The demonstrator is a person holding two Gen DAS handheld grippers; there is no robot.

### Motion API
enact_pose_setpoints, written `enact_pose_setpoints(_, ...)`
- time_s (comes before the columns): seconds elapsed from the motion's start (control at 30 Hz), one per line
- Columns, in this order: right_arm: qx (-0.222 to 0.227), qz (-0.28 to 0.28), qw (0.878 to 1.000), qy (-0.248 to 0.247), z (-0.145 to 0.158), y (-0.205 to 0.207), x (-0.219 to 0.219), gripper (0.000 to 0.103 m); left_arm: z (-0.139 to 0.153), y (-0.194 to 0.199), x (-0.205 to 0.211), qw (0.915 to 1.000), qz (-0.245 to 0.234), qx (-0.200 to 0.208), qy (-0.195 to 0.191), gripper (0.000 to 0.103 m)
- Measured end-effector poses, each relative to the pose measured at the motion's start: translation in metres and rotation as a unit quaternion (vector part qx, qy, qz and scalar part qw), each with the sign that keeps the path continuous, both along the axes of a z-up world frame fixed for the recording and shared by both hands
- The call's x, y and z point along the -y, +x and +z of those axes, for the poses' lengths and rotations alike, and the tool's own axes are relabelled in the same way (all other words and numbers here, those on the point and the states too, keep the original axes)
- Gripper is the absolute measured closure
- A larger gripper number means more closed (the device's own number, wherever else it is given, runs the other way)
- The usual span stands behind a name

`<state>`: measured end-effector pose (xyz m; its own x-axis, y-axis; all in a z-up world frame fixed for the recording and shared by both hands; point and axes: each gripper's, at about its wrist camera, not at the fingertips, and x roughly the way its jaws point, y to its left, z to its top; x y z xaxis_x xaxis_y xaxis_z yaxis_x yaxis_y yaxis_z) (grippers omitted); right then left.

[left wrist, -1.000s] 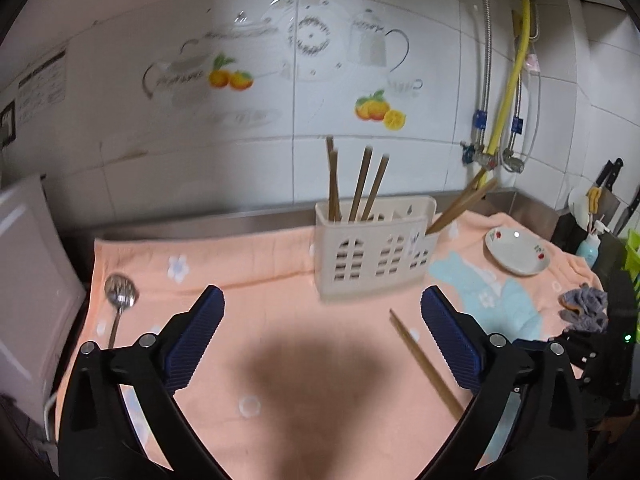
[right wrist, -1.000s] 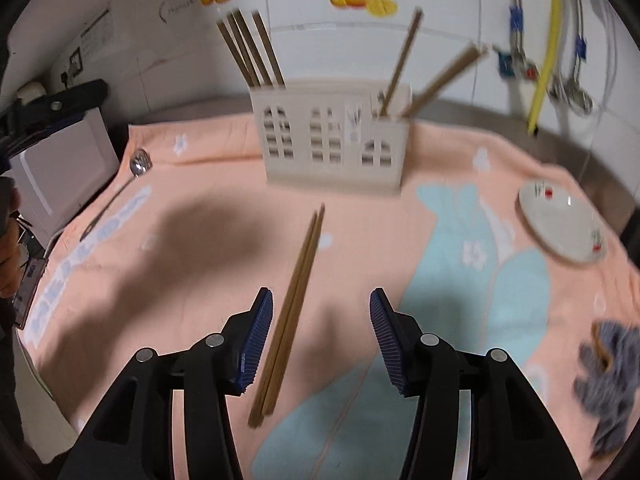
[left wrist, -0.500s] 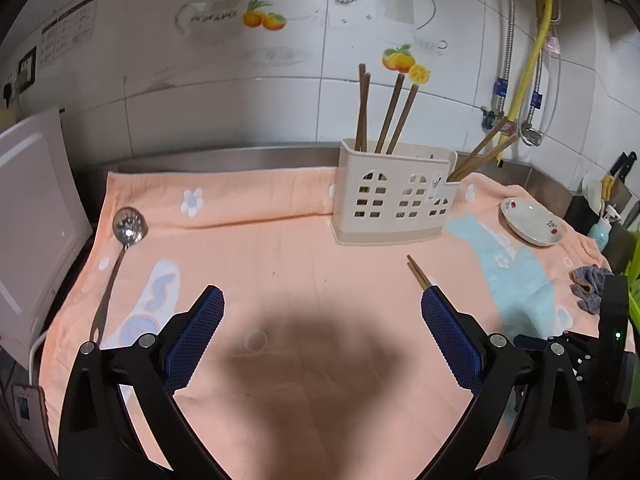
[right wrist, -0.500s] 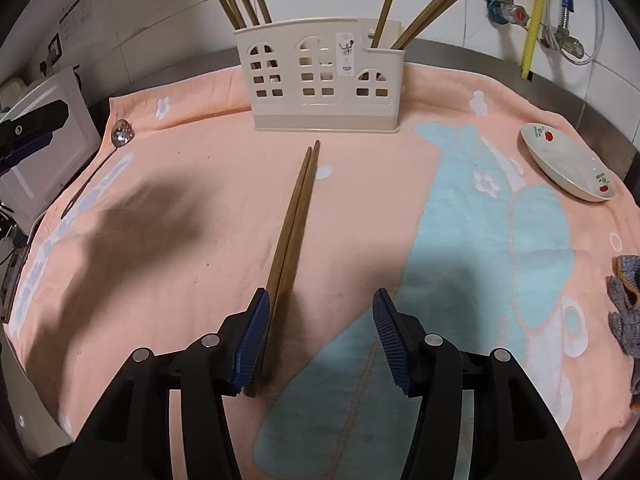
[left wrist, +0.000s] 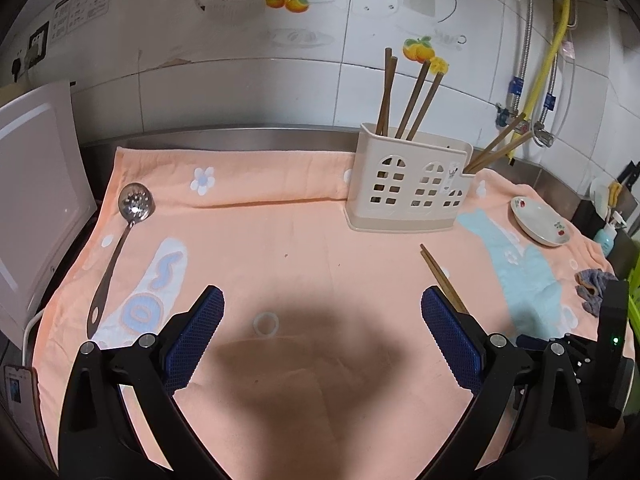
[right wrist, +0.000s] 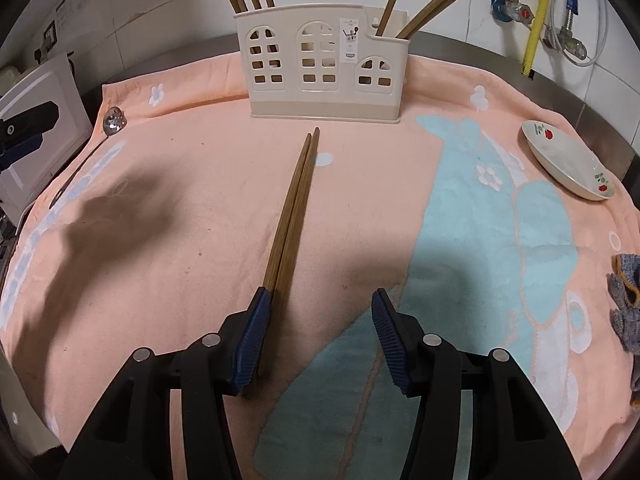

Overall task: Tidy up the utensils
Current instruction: 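Close the left tool on one chopstick while the right tool grasps the other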

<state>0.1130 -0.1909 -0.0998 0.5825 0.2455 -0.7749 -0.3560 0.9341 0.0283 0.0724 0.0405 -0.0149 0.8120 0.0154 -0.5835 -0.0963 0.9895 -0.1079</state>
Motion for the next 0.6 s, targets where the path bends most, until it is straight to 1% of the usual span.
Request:
enact_pose_setpoints(0.07, 0.004, 0.001, 1.0, -0.007, 0.0, 0.0, -0.002, 0.061, -0.001, 0.0, 0.0, 1.0, 0.0, -0.002, -0.001, 0.005)
enact_pose_setpoints(0.27, 0.012, 0.008, 1.0, -0.024, -0.002, 0.0, -0.006, 0.064, -0.005, 0.001, 0.0, 1.0, -0.002, -0.006, -0.003, 0.005)
enact_pose_setpoints(0.3, 0.004, 0.013, 1.0, -0.026, -0.004, 0.001, -0.008, 0.067, -0.005, 0.001, 0.001, 1.0, -0.003, -0.006, -0.002, 0.005)
enact_pose_setpoints(0.4, 0.013, 0.014, 0.999, -0.038, -0.006, -0.001, -0.012, 0.069, -0.005, 0.0, 0.0, 1.0, -0.003, -0.007, -0.001, 0.005)
enact_pose_setpoints(0.5, 0.012, 0.015, 0.999, -0.032, -0.005, -0.001, -0.011, 0.072, -0.007, 0.001, -0.001, 0.9999, 0.0, -0.011, -0.003, 0.005)
enact_pose_setpoints(0.6, 0.014, 0.013, 0.999, -0.028, -0.004, -0.003, -0.008, 0.083, -0.009, 0.001, -0.001, 0.9999, 0.0, -0.013, -0.007, 0.005)
